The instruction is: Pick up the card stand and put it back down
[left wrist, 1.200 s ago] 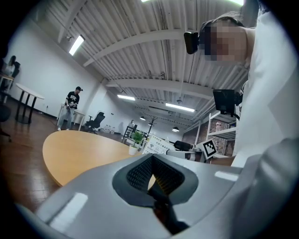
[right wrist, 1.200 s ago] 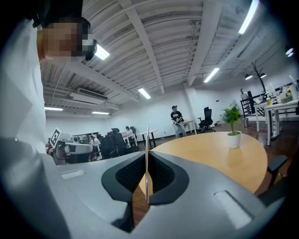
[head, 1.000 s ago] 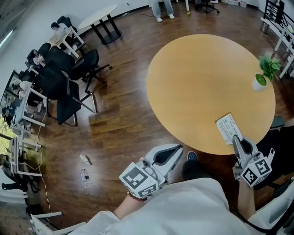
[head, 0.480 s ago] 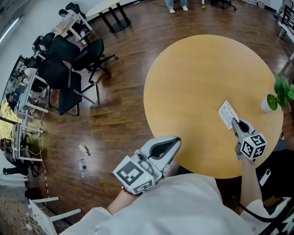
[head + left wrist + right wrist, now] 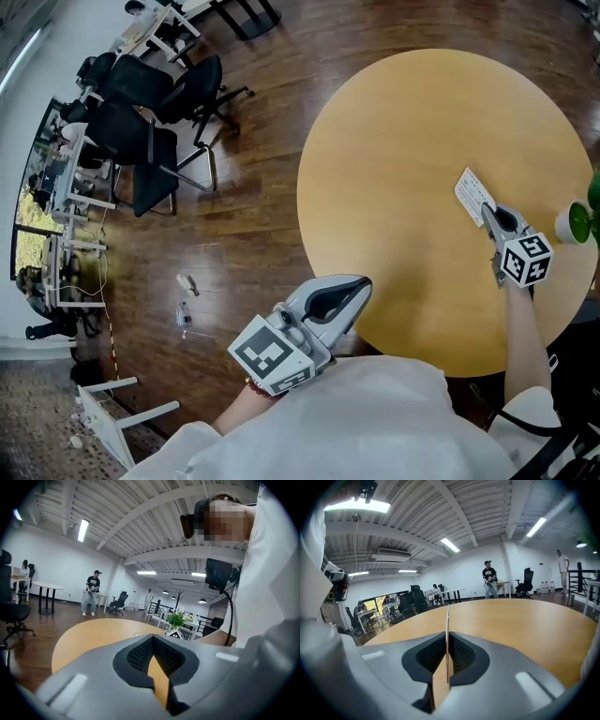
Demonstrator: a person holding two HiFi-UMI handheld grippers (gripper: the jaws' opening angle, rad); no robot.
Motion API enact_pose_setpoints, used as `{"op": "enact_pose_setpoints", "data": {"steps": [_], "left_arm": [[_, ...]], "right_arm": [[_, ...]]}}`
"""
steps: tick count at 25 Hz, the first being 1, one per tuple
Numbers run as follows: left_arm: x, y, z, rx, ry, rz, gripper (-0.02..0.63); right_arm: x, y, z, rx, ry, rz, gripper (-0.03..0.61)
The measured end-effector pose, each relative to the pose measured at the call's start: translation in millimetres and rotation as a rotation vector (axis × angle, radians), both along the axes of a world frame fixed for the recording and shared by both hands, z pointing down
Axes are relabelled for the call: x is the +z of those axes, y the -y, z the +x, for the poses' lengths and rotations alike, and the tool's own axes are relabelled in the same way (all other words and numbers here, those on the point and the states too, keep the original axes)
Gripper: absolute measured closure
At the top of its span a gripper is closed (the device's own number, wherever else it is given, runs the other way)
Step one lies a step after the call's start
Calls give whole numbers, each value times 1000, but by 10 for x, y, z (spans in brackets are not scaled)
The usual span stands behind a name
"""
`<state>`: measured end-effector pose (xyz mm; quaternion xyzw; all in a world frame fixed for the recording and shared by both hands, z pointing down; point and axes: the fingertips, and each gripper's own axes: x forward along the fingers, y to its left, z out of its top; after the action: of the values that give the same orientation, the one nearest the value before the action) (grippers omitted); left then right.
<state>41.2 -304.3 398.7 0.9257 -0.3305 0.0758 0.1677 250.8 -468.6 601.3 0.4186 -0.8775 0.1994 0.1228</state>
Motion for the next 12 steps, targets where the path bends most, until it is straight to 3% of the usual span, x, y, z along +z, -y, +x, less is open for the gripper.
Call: {"op": "enact_pose_setpoints", "data": {"steps": [5,12], "left_arm": [[153,189,58,7,7,-36,614],[328,301,113,8,14,-75,614]], "right_arm": [[80,461,-25,4,-1,28,560],[215,687,35,51,41,42,558]]}}
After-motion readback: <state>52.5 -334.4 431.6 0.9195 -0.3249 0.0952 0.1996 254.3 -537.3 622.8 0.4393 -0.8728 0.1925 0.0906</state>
